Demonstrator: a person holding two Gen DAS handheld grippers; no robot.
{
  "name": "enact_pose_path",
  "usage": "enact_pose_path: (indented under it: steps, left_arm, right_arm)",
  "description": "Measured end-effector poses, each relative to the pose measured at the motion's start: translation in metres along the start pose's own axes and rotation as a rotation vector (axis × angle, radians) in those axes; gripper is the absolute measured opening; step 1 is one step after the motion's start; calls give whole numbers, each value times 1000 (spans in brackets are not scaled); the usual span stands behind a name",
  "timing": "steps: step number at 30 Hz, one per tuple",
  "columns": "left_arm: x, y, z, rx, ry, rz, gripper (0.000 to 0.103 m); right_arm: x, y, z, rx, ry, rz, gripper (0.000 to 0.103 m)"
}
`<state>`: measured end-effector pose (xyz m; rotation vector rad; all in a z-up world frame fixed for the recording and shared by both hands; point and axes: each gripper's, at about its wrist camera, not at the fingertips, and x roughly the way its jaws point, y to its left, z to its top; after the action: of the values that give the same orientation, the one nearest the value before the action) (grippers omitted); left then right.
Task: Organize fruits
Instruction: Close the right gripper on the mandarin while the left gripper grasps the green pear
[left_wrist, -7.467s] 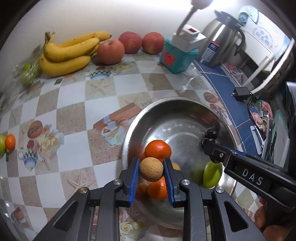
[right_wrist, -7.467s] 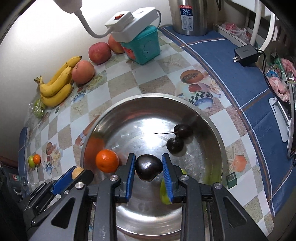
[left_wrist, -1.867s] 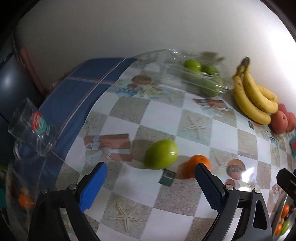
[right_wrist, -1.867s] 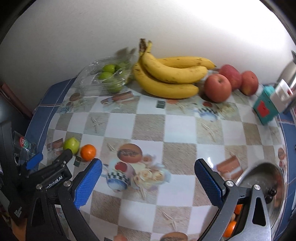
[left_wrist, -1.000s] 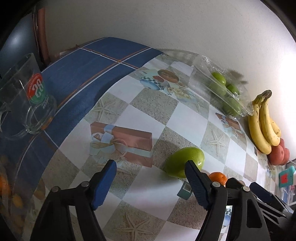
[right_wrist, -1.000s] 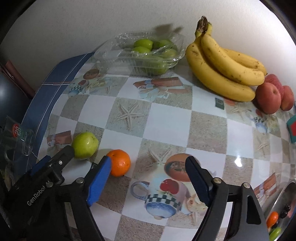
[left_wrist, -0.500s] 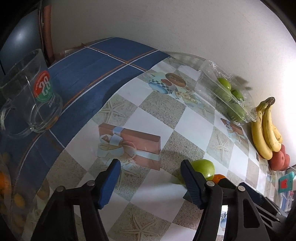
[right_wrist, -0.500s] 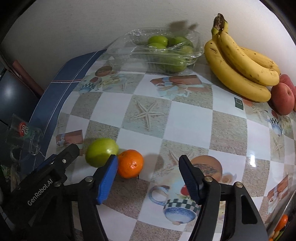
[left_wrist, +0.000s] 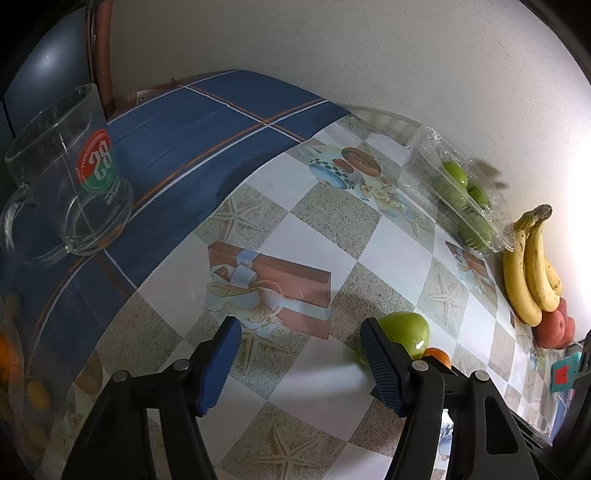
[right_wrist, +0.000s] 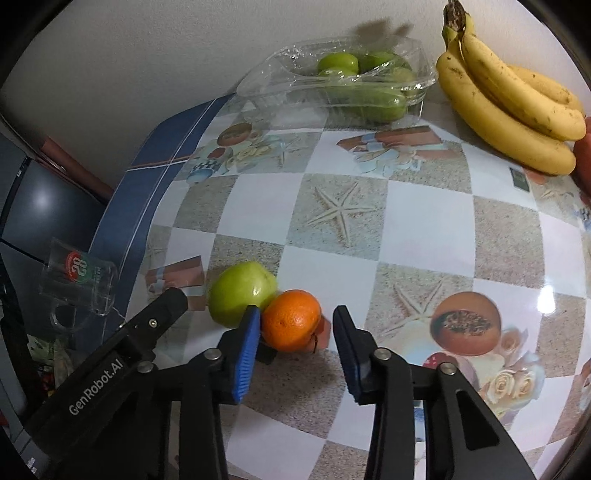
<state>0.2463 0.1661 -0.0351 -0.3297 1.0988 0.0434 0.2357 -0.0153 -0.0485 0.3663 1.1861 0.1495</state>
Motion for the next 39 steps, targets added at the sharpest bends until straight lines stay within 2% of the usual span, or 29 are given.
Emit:
enact_pose_path:
  steps: [3,9,19,23,27,33,37,39]
  left_arm:
    - [1,-2,-1,8,5,-8,70]
    - [4,-12,-2,36,14,-4,70]
    - [-5,-51,-7,199,-43,7,70]
    - [-6,-62,-9,238,-51,-22,72]
    - [0,-74,-13,266,-14,-70,73]
    - [13,-97,-24,320,43,-85,73]
    - [21,-106,-31,350,65,-62,70]
    - [24,-106,-32,342,81,-75,62]
  right_arm:
    - [0,0,-1,21,-4,23,34]
    - [-12,-16,-2,78,-37,5,33]
    - [-50,-73,2,165,-73,-49,33]
    - [-59,-90,-1,192,-72,-61,33]
    - [-68,-97,-5,186,-75,-73,33]
    - [-83,-108,-9,199,-91,-77,33]
    - [-93,-111,-8,203,-109,-79,33]
    - [-98,-112,-8,203,-117,-79,33]
